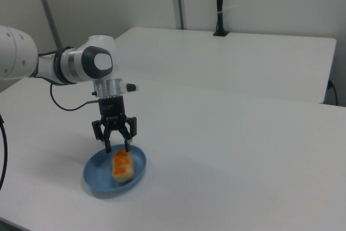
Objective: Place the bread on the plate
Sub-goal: 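Open the gripper to release the bread onto the plate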
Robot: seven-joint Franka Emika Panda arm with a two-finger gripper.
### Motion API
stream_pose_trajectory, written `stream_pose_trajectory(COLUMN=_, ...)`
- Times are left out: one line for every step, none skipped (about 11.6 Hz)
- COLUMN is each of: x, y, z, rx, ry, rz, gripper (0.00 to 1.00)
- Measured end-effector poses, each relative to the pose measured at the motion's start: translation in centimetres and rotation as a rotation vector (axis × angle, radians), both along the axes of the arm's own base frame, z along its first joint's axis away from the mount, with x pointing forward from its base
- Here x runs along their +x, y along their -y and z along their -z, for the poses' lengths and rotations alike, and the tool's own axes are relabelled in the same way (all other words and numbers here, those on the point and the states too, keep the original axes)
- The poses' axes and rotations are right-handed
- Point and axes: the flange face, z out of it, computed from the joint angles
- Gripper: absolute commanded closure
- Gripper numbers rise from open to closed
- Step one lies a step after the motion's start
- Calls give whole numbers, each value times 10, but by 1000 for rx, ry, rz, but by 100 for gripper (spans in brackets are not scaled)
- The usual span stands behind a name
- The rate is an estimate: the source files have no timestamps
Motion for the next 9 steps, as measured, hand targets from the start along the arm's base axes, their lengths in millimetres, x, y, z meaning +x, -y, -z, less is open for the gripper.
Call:
stream_pose_trajectory(x=1, y=3, z=-3, rx=-1, ry=5, rz=4, gripper=0)
stream_pose_trajectory(x=2, y=5, z=-11, rx=0, ry=21, rz=9, gripper=0)
stream_pose_trajectory(x=3, y=7, z=-28, rx=1, ry=49, rz=20, gripper=0)
stream_pose_trajectory(x=4, y=9, z=-56, rx=5, ry=85, rz=44, gripper=0)
stream_pose_trajectory(x=5, y=12, z=-90, rx=37, ry=134, rz=82, gripper=0)
stream_pose_trajectory(x=7, y=22, z=-125, rx=84, ry=197, rz=129, gripper=0)
stream_pose_trajectory(x=7, y=40, z=-157, rx=120, ry=258, rz=176, gripper=0)
stream_pose_trajectory(x=6, y=61, z=-181, rx=151, ry=307, rz=224, gripper=0)
stream_pose_trajectory(x=5, y=80, z=-199, rx=178, ry=344, rz=269, gripper=0)
